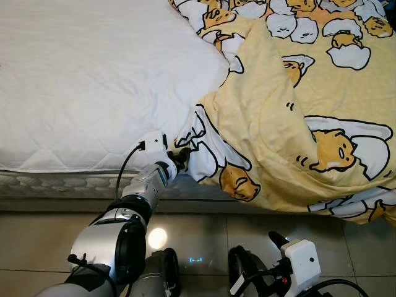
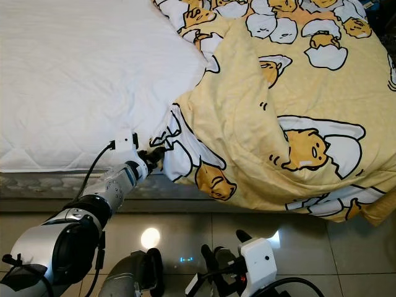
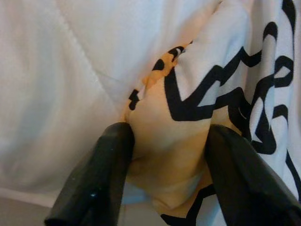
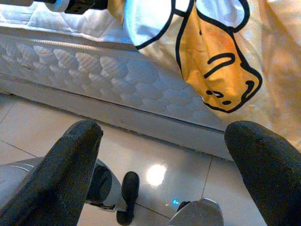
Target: Clean up the room
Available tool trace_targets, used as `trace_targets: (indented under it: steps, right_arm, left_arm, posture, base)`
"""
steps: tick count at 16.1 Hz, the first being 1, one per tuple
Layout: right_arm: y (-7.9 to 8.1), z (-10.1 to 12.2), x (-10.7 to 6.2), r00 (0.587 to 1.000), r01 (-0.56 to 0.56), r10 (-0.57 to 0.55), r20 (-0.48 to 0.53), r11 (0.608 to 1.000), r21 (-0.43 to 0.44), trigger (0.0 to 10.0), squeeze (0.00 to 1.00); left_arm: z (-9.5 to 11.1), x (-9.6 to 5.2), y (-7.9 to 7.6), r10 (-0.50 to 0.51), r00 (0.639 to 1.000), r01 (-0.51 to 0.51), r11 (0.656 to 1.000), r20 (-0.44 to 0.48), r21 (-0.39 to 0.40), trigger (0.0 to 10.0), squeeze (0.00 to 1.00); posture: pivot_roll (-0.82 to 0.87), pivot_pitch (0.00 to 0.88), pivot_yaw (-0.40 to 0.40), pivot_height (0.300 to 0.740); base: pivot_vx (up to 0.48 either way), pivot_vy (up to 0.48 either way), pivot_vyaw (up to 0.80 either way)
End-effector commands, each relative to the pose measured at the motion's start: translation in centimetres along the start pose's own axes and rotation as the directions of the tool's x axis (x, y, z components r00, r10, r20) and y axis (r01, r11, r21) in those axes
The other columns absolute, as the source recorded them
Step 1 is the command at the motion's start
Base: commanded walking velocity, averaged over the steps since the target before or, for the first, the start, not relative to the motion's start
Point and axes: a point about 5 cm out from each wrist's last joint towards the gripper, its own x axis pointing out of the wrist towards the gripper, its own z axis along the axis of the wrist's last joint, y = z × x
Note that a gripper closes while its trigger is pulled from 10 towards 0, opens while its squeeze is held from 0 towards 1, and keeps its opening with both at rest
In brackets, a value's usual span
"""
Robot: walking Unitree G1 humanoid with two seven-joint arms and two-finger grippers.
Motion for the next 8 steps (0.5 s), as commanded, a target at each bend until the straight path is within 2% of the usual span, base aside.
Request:
trace_targets:
  steps: [1,5,8]
  right_arm:
    - [0.16,-0.41,-0.43,1.0,-0.004,0.004,-0.026,1.0,0.009,10.0,0.0]
    - [0.17,-0.44,-0.45,1.0,-0.004,0.004,-0.028,1.0,0.008,10.0,0.0]
    - [0.12,-0.41,-0.48,1.0,-0.004,0.004,-0.026,1.0,0.008,10.0,0.0]
  left_arm:
    - [-1.78,-0.28,0.45,0.012,0.998,-0.014,0.999,-0.058,-0.035,0.0,0.0]
    - [-1.66,-0.29,0.47,0.007,0.999,-0.009,0.999,-0.038,-0.046,0.0,0.0]
    - [-1.39,-0.53,1.15,0.011,1.0,-0.011,1.0,-0.005,0.006,0.0,0.0]
  posture:
    - [-0.26,0.268,0.03,0.71]
    - [-0.26,0.27,0.03,0.71]
    - [-0.26,0.269,0.032,0.71]
  base:
    - [0.0,0.0,0.0]
    - [0.0,0.0,0.0]
    - [0.0,0.0,0.0]
